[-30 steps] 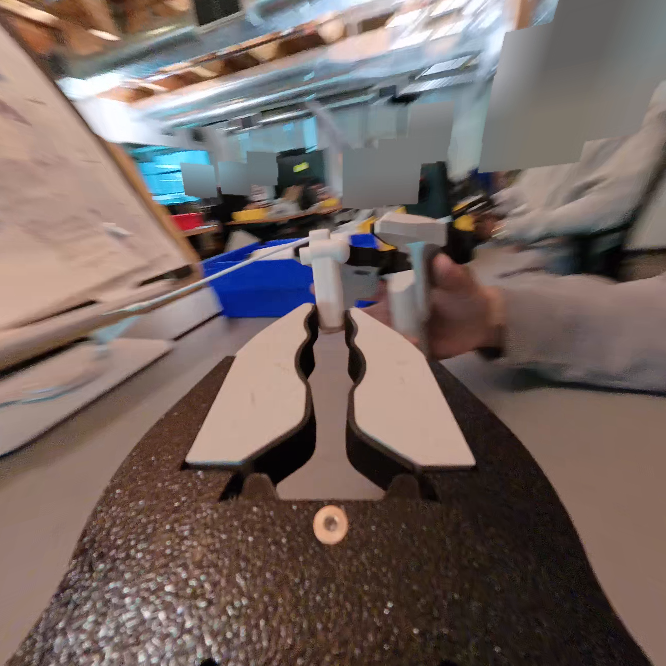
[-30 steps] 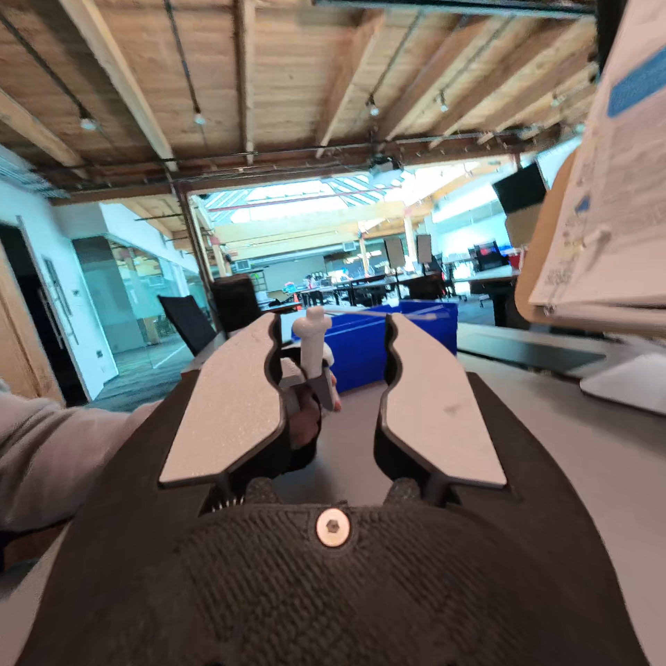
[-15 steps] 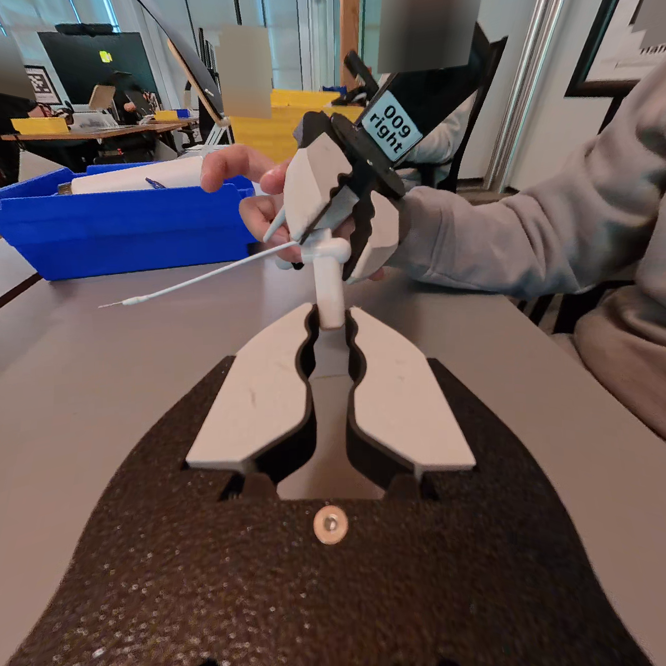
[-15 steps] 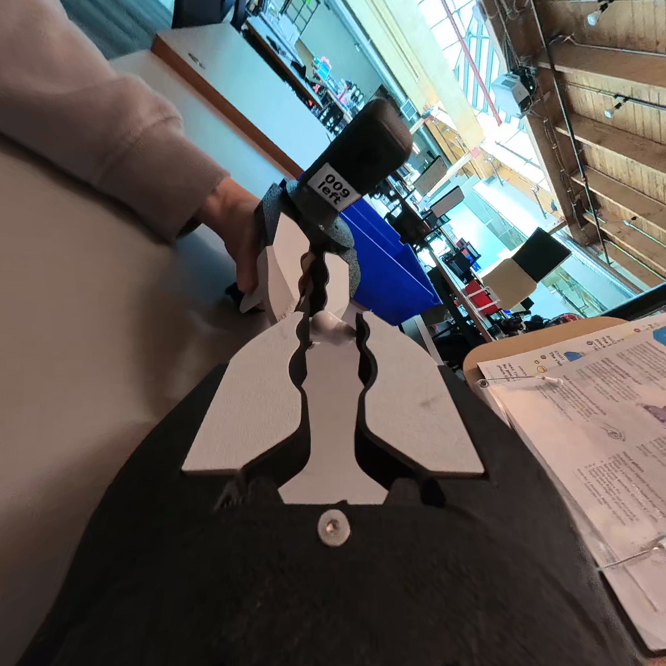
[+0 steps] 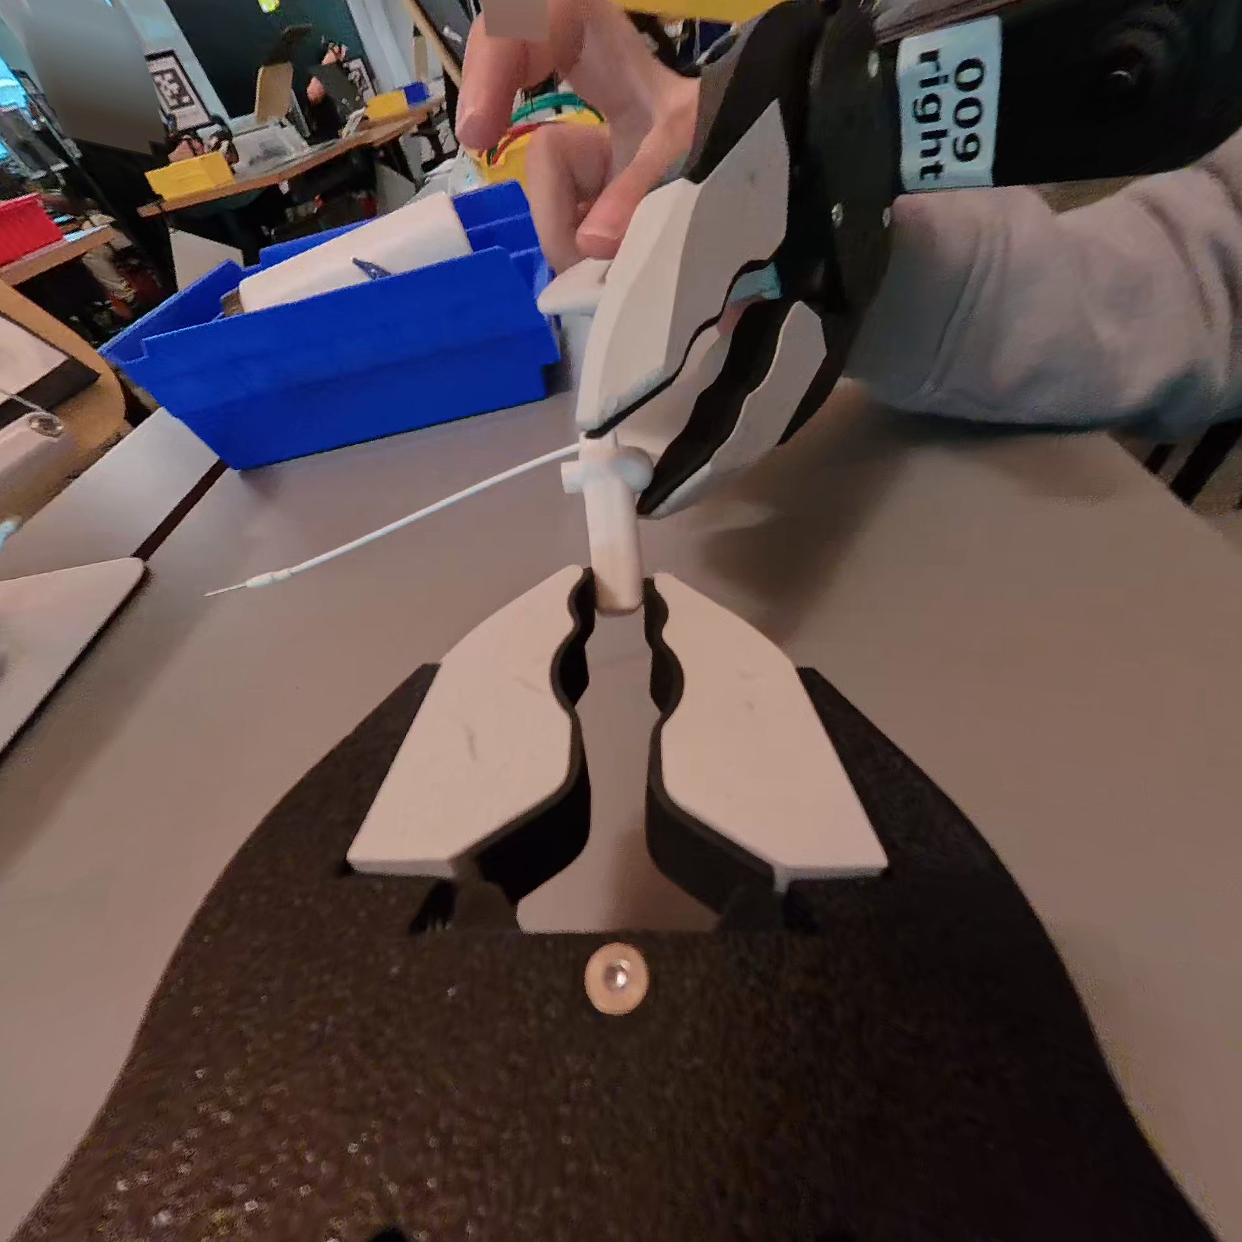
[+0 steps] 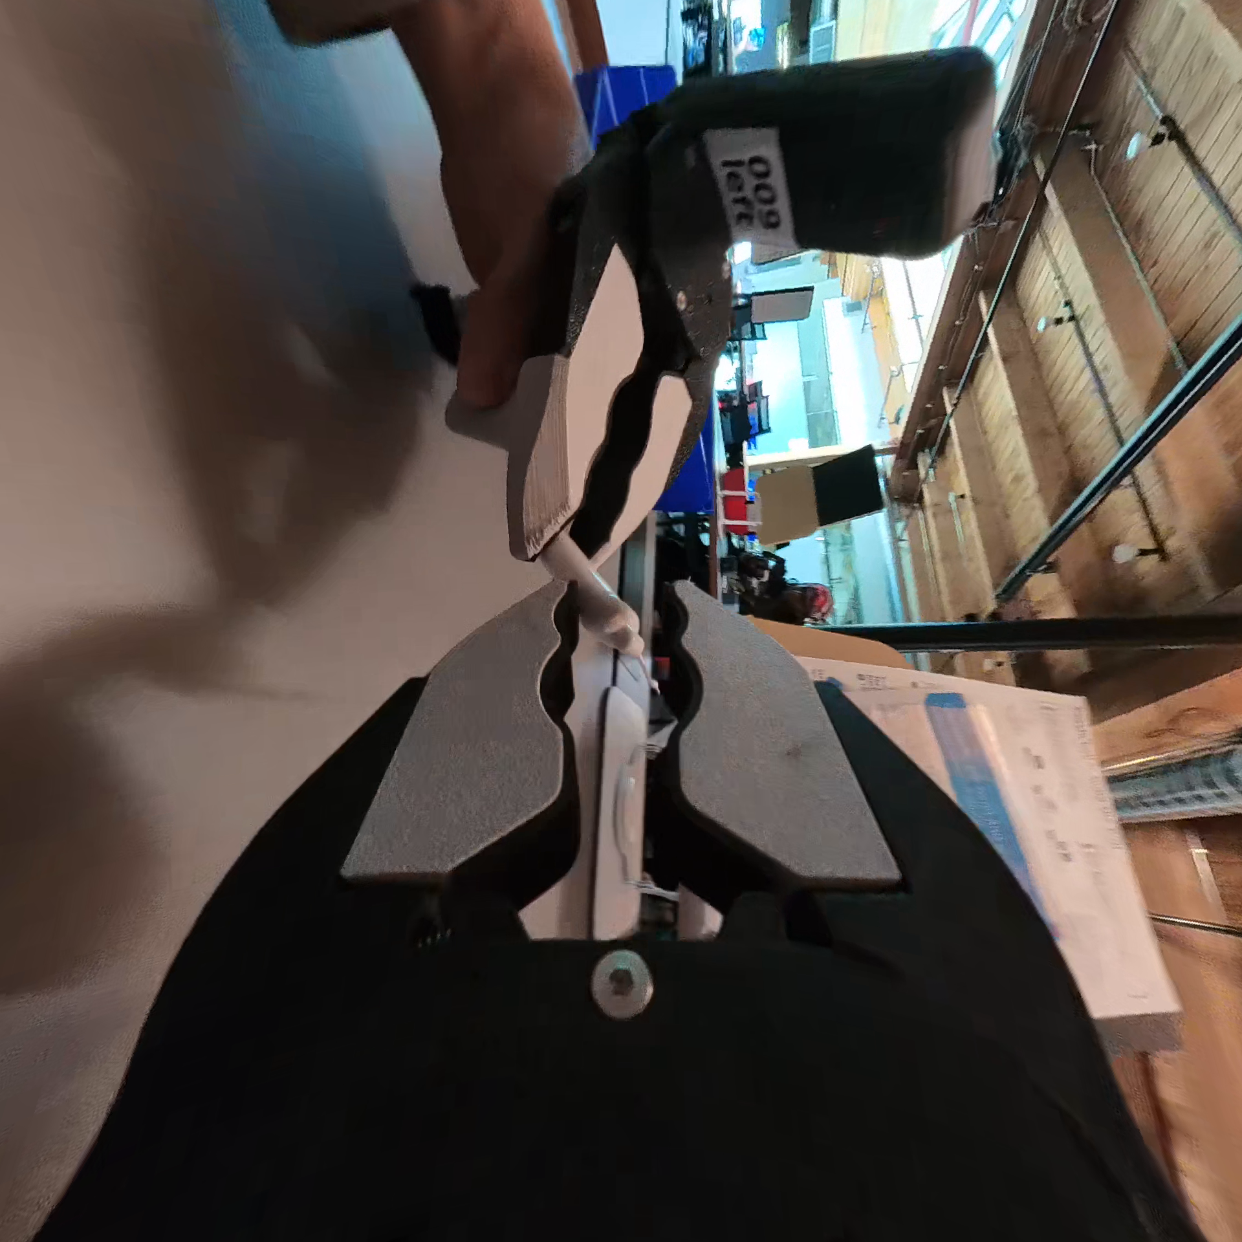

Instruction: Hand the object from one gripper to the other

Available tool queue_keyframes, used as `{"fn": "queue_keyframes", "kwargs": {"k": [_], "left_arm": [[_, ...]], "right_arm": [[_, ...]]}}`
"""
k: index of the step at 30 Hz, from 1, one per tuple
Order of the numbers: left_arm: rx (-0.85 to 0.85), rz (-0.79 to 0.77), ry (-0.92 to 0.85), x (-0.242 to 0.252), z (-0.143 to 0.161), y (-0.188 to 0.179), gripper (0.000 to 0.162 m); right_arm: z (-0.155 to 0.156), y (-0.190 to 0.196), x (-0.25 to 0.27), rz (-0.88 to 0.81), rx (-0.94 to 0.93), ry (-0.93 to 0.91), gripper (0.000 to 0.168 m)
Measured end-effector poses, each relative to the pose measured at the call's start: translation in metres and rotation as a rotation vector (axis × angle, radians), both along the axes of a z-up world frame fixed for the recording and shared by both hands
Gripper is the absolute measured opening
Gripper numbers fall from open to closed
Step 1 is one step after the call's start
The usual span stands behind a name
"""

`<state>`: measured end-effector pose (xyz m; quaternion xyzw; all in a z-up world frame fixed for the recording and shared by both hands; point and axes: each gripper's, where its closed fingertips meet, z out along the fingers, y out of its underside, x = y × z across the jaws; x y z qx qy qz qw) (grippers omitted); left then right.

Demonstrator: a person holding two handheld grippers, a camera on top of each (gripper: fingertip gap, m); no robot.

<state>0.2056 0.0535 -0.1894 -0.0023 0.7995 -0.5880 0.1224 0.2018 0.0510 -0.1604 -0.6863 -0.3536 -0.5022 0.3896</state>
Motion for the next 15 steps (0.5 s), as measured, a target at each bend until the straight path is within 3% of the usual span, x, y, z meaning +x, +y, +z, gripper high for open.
{"fn": "queue_keyframes", "kwargs": {"k": [7, 9, 15], "left_arm": [[0.106, 0.046, -0.057, 0.004, -0.006, 0.011, 0.013], [0.115, 0.02, -0.025, 0.001, -0.011, 0.01, 0.013], [0.134, -0.022, 0.012, -0.006, -0.017, 0.008, 0.013]], "right_arm": [[-0.006, -0.001, 0.012, -0.066, -0.065, -0.214, 0.021], [-0.008, 0.0, 0.007, -0.036, -0.052, -0.237, 0.026], [-0.024, 0.008, 0.004, -0.018, -0.089, -0.226, 0.017]]}}
